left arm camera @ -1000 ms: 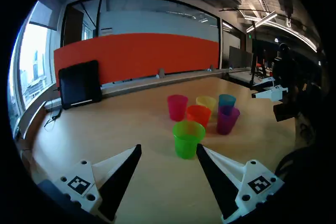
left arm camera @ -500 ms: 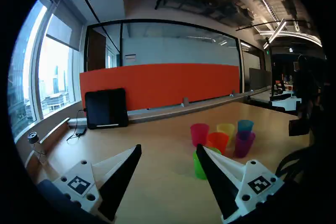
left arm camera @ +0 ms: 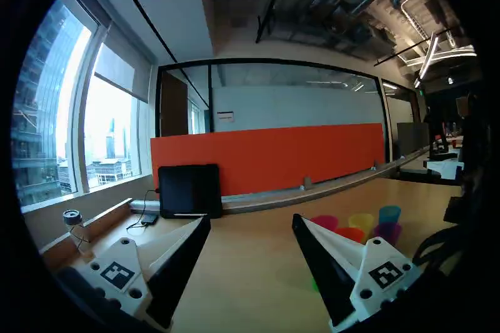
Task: Pour water
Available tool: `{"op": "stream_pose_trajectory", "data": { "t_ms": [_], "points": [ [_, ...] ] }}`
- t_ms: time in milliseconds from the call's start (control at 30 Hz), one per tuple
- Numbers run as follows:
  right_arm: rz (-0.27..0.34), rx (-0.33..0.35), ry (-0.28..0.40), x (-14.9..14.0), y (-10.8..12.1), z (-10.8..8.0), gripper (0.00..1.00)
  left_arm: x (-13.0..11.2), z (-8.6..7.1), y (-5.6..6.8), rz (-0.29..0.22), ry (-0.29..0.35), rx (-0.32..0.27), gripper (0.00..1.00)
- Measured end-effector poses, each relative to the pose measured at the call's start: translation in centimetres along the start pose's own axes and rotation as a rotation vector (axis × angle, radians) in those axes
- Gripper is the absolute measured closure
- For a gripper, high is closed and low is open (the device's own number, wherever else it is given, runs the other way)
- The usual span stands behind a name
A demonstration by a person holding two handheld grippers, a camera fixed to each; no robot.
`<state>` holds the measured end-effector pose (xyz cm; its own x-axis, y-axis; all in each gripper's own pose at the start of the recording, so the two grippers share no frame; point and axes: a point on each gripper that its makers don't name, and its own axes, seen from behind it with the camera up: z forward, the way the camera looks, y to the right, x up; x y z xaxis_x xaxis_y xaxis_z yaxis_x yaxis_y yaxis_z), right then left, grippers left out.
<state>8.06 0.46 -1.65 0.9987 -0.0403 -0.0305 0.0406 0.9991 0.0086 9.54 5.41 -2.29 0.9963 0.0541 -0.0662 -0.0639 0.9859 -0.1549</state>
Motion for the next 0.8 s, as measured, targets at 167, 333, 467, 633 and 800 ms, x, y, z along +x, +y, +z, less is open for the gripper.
{"op": "stream_pose_trajectory", "data": {
  "t_ms": [167,333,467,633,800],
  "points": [
    [0.008,-0.037,0.028,0.6,0.1,-0.1,0.0,0.5,0.3,-0.4,-0.029,0.015,0.019,0.03],
    [0.002,-0.058,0.043,1.1,0.1,0.0,0.0,0.0,0.6,-1.0,-0.047,0.004,0.048,0.03],
    [0.009,-0.061,0.051,1.3,-0.1,-0.1,0.0,-0.4,0.9,-1.3,-0.055,-0.004,0.067,0.03],
    [0.022,-0.065,0.045,1.3,-0.1,-0.1,0.01,-0.7,1.1,-2.2,-0.058,0.009,0.1,0.03],
    [0.028,-0.076,0.053,2.0,0.1,-0.2,0.01,-1.7,1.2,-3.1,-0.065,0.014,0.128,0.03]
  ]
}}
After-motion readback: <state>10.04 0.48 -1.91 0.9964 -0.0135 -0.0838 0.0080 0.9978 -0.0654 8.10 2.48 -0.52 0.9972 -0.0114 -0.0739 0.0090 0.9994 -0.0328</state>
